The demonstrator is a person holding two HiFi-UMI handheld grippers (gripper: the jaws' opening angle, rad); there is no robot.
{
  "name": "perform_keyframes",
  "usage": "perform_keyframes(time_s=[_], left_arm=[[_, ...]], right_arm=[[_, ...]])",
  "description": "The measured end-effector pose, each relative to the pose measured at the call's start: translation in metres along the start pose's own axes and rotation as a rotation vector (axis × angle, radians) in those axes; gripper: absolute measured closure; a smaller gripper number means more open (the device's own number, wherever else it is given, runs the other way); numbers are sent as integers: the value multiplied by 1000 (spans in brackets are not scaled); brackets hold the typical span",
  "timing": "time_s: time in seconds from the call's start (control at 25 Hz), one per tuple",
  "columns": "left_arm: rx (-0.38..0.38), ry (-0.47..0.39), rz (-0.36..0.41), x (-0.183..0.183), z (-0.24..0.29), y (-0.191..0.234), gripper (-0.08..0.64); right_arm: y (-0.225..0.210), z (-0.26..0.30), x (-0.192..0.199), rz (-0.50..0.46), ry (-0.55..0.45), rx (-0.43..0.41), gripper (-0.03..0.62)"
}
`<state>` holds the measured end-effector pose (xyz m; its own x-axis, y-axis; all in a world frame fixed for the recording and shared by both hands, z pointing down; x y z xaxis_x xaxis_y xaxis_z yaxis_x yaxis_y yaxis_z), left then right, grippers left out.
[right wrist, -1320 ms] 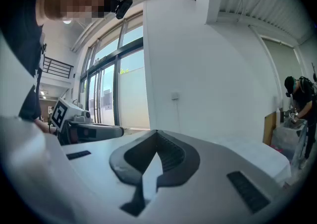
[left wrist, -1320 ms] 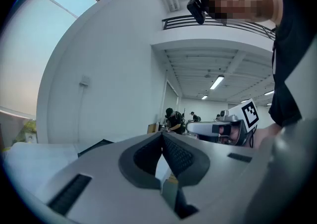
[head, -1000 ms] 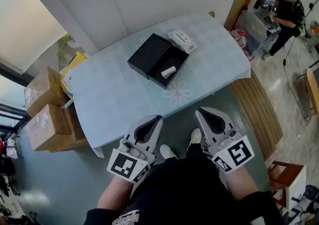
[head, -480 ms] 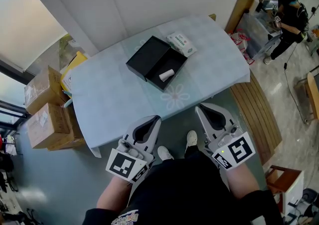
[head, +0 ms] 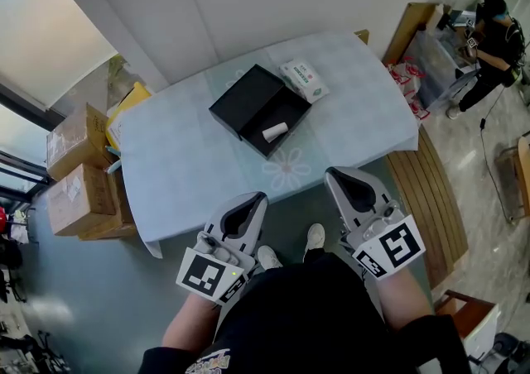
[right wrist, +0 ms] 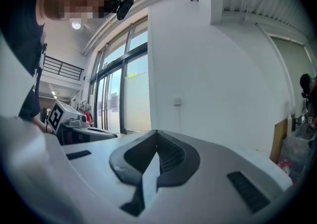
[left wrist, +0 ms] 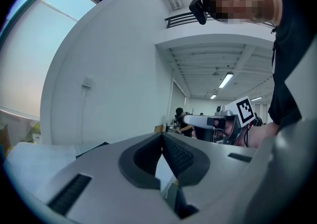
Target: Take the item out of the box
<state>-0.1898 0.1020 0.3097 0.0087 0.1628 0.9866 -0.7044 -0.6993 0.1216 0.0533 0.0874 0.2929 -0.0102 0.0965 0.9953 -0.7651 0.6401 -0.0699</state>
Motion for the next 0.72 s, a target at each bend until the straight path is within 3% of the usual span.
perform_keyframes(time_s=[0.72], left_arm=[[-127, 7, 7, 0, 45, -29, 552]], right_arm=[[-71, 6, 2, 16, -23, -110, 583]])
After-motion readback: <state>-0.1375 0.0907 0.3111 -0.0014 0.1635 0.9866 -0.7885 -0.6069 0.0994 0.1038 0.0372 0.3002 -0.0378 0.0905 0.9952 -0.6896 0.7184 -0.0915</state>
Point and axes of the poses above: the fingertips, and each gripper's own axes: z forward along the fingers, y to its left, x out of its underside, the point moved 10 cm from there along -z, backward along the fingers, and after that the axes turned 2 degrees about y, right-handed, at the moved point
